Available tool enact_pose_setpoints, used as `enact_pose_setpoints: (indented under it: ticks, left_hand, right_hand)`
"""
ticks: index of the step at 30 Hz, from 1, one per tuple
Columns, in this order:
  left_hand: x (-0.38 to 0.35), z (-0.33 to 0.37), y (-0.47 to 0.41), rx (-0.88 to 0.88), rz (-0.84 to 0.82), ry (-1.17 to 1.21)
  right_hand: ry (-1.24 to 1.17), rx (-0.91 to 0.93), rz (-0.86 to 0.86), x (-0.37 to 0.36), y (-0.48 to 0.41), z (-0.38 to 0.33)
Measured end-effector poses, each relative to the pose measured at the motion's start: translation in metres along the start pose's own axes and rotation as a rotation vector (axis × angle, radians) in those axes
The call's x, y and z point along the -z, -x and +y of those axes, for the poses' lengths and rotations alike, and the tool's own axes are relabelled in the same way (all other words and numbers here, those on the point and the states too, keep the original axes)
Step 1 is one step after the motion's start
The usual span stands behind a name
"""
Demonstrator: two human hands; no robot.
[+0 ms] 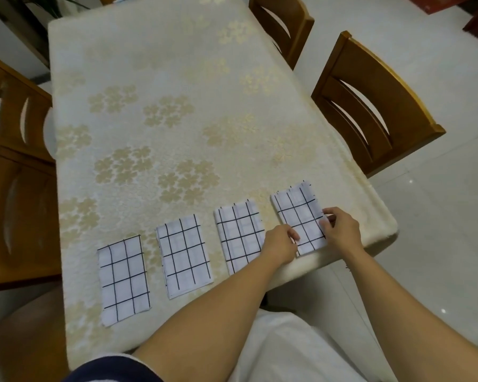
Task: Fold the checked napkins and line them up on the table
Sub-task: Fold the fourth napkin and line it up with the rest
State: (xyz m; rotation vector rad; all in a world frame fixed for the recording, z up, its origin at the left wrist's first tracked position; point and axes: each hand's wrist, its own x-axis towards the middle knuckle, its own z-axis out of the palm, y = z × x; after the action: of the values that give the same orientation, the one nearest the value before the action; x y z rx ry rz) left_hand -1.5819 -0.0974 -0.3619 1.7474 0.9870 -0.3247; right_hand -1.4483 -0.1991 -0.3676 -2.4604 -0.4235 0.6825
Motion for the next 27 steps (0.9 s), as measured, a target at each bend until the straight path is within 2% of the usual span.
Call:
enact_pose_setpoints:
  ticks: [2, 4, 7, 8, 9, 11, 13, 15, 18, 22, 25, 27]
  left_hand:
    - [0.002, 0.002, 0.005, -0.041, 0.011, 0.019]
    - [0.007, 0.006, 0.016, -0.106, 0.085, 0.026]
    - [0.023, -0.008, 0.037, -0.296, 0.421, -0.179]
    - [0.03, -0.02, 0.042, -0.353, 0.497, -0.289]
    - [0.036, -0.033, 0.046, -0.374, 0.504, -0.388]
    - [0.048, -0.06, 0.052, -0.289, 0.372, -0.507]
    - [0.056, -0.081, 0.058, -0.149, 0.223, -0.561]
    - [0.061, -0.097, 0.062, -0.1, 0.13, -0.617]
    - [0.063, -0.109, 0.065, -0.076, 0.066, -0.688]
    - [0.062, -0.108, 0.063, -0.073, 0.107, -0.699]
    - [0.06, -0.109, 0.06, -0.07, 0.106, -0.681]
    - [0.059, -0.108, 0.059, -0.095, 0.101, -0.696]
  right_hand:
    - [0.063, -0.015, 0.054, -0.002, 0.002, -0.002]
    - [0.215, 0.014, 0.189, -0.003, 0.007, -0.007]
    - [0.225, 0.294, 0.308, -0.015, 0.023, -0.024]
    - [0.198, 0.412, 0.291, -0.023, 0.03, -0.031]
    - [0.169, 0.515, 0.235, -0.036, 0.037, -0.038]
    - [0.143, 0.651, 0.039, -0.065, 0.051, -0.05]
    - [0.217, 0.682, -0.161, -0.093, 0.06, -0.057]
    - [0.365, 0.698, -0.245, -0.114, 0.06, -0.056]
    - [0.485, 0.726, -0.251, -0.125, 0.057, -0.055]
    - [0.448, 0.737, -0.243, -0.118, 0.053, -0.057]
    - [0.384, 0.708, -0.063, -0.091, 0.049, -0.043]
    - [0.481, 0.628, 0.033, -0.069, 0.047, -0.021]
